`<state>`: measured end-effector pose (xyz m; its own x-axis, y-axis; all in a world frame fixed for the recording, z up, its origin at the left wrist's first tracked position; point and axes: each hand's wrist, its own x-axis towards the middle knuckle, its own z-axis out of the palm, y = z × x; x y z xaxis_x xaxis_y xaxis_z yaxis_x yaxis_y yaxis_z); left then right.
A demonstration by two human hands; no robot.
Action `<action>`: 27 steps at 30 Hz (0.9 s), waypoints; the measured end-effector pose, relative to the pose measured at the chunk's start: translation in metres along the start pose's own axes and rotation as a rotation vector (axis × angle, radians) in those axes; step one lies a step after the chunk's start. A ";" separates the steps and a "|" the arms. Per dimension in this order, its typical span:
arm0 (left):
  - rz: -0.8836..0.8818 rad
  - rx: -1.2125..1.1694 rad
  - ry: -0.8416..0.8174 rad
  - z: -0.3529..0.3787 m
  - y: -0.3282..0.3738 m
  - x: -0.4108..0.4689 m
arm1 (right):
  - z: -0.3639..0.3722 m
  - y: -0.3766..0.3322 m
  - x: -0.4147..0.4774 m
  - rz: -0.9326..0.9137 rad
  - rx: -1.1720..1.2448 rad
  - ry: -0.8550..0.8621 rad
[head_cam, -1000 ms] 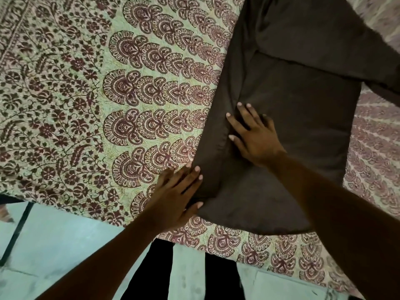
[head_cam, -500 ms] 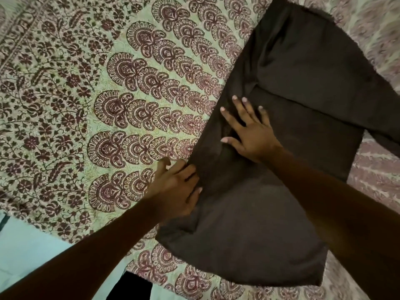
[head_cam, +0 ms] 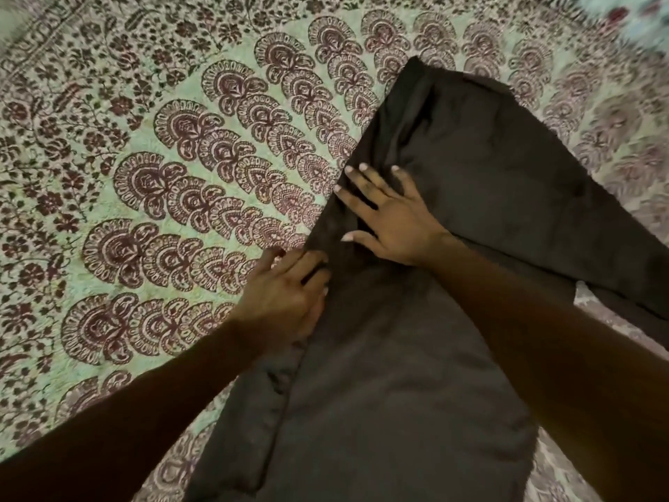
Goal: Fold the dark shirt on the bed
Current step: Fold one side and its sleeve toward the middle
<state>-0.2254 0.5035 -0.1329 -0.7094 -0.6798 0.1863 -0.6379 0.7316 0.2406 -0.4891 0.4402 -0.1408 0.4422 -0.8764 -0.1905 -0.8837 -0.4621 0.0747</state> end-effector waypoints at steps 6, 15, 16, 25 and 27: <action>-0.079 0.024 -0.268 0.026 -0.020 0.039 | -0.009 0.052 0.029 0.170 0.026 -0.109; -0.063 0.049 -0.266 0.032 -0.025 0.037 | -0.028 0.135 0.075 0.378 0.031 -0.191; -0.061 0.043 -0.262 0.032 -0.026 0.036 | -0.028 0.133 0.076 0.342 0.028 -0.115; -0.051 0.016 -0.274 0.032 -0.027 0.038 | 0.004 0.141 0.082 0.138 0.078 -0.075; -0.052 0.010 -0.272 0.032 -0.026 0.039 | -0.002 0.154 0.096 0.238 0.090 -0.067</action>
<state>-0.2459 0.4592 -0.1622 -0.7291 -0.6785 -0.0895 -0.6776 0.6973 0.2338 -0.5822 0.2851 -0.1459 0.2120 -0.9466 -0.2429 -0.9730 -0.2277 0.0382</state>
